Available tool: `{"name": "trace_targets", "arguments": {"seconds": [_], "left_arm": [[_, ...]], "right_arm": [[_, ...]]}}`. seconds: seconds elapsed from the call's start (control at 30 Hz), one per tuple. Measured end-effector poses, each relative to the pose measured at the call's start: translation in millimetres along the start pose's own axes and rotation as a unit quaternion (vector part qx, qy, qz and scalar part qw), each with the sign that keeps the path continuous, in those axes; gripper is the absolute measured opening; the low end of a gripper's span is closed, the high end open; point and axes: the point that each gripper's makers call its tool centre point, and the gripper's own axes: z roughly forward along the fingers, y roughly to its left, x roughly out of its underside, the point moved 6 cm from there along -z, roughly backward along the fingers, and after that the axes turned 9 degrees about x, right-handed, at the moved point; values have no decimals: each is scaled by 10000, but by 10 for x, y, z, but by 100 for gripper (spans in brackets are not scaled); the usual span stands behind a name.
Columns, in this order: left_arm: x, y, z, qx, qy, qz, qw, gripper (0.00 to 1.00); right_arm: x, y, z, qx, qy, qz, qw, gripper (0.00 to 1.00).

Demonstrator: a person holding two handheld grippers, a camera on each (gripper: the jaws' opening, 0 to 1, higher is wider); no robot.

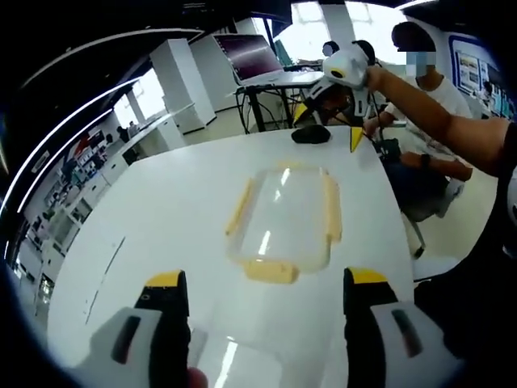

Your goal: Snap each plastic latch of the storage box into its locked position after aligning the lid with the box until every specified latch is closed and the lid sits flush.

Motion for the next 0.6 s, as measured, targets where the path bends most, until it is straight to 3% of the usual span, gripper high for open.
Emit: {"name": "trace_targets", "arguments": {"seconds": [0.2, 0.3, 0.4, 0.47, 0.6], "left_arm": [[-11, -73, 35, 140, 90, 46, 9999, 85], [-1, -71, 42, 199, 167, 61, 9996, 87], [38, -102, 51, 528, 393, 98, 9978, 89], [26, -76, 54, 523, 365, 53, 9979, 91], [19, -52, 46, 490, 451, 159, 9977, 92]], "right_arm": [[-19, -52, 1, -86, 1, -87, 9999, 79], [-7, -87, 1, -112, 7, -121, 9999, 86], [11, -62, 2, -253, 80, -227, 9994, 97], [24, -21, -1, -391, 150, -443, 9981, 96], [6, -10, 9, -476, 227, -480, 9975, 97]]}}
